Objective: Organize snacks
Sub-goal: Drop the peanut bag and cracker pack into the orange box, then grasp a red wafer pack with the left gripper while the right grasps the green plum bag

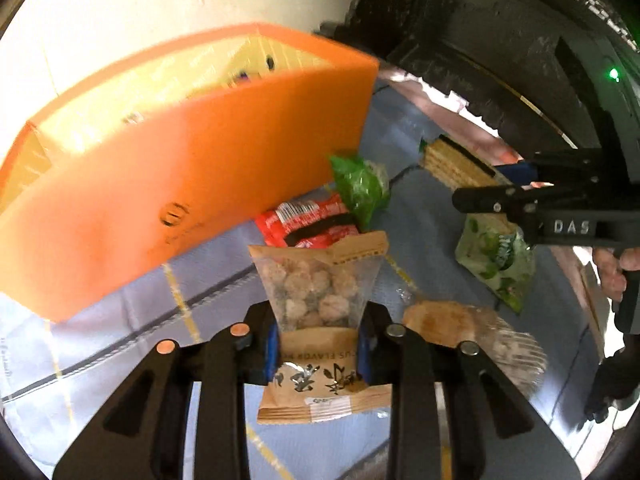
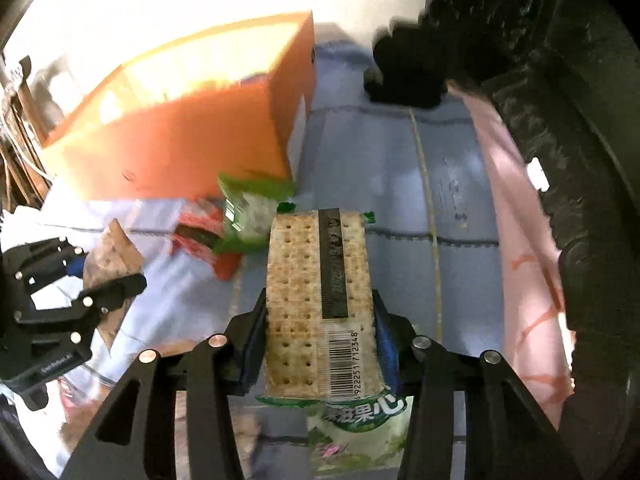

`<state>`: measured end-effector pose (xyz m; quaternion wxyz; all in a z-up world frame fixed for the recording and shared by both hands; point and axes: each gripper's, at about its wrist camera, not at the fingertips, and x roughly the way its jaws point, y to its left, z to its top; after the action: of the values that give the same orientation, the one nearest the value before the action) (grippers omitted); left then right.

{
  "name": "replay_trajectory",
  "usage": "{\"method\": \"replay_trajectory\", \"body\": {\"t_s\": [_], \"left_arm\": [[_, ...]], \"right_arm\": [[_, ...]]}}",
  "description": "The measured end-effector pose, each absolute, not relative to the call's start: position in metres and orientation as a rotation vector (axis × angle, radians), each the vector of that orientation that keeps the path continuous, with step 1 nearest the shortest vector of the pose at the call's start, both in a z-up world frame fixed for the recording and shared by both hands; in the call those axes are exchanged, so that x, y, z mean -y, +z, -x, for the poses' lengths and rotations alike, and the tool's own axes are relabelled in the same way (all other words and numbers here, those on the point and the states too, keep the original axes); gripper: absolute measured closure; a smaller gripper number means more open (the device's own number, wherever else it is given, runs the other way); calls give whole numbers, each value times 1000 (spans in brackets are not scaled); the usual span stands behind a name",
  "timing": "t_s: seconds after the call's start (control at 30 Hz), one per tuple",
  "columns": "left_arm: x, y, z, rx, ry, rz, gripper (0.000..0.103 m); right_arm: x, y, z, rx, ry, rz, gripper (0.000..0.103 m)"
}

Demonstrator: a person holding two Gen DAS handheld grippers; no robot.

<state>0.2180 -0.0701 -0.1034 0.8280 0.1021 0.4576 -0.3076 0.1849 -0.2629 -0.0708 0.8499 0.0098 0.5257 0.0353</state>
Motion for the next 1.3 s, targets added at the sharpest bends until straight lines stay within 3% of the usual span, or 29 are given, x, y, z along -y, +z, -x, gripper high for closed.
{"method": "replay_trajectory", "body": {"t_s": [0.3,0.47,0.9,0.93,0.97,1.0,1.03,1.3], "left_arm": [[21,-14,-228,-871,-560,-221,75],[-7,27,-262,-816,-438,-253,75],[-46,34,-347,-834,-283,-268,74],[-46,34,-350,-836,-280,-269,70],[-43,33,-352,-844,-268,-278,39],[-42,30,-354,-850,-247,-290,14],[-41,30,-355,-832,-224,-300,5],[-29,34,-331,-756,-303,-340,4]], "right_arm": [[220,19,-205,-960,142,-52,56],[197,42,-256,-909,161,-30,56],[154,32,-347,-895,154,28,55],[154,30,-349,-876,156,22,53],[154,29,-349,-871,152,18,33],[156,28,-349,-864,133,15,8],[156,31,-345,-845,128,13,4],[190,45,-309,-831,89,-60,4]]}}
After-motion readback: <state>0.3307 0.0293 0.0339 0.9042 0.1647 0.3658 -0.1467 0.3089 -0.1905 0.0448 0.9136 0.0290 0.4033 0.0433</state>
